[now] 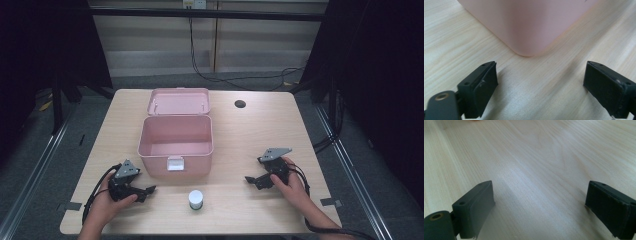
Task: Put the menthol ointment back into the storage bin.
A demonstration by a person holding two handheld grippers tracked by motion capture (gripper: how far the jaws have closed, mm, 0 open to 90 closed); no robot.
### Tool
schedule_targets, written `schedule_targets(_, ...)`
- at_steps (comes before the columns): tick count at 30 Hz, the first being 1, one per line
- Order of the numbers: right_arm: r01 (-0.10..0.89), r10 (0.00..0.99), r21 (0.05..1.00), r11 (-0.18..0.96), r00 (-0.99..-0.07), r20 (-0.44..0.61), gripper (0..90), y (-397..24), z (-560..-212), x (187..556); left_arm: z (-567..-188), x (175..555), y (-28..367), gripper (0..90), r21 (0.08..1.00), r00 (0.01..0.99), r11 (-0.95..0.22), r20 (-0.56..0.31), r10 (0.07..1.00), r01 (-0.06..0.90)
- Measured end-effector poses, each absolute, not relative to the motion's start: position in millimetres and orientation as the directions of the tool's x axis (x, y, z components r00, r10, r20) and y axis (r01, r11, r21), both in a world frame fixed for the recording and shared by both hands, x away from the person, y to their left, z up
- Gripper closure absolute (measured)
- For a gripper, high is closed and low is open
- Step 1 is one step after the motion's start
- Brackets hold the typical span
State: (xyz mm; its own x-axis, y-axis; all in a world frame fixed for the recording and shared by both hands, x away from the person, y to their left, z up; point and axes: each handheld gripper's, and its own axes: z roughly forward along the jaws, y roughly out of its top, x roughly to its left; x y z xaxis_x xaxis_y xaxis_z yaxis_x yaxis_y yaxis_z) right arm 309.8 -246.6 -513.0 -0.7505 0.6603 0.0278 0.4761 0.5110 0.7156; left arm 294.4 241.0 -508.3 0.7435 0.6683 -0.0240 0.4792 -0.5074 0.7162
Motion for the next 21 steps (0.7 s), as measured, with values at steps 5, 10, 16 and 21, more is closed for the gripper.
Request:
schedule_targets(5,0.475,0.66,0.716,0.512,-0.751,0.027,7.6,-247,-513,310,-500,291,235,11.1,0.65,0.75,-0.56,-0.023,0.661,0.514)
schedule_targets(10,0.477,0.661,0.714,0.512,-0.749,0.027,7.6,-246,-513,310,-489,283,233,15.7,0.549,0.774,-0.636,-0.032,0.632,0.542)
schedule_targets(16,0.477,0.661,0.714,0.512,-0.75,0.026,7.6,-246,-513,310,-480,276,225,19.1,0.451,0.809,-0.713,-0.035,0.587,0.537)
schedule_targets(21,0.477,0.662,0.714,0.512,-0.749,0.027,7.6,-246,-513,310,-466,267,206,20.4,0.416,0.832,-0.743,-0.065,0.55,0.524)
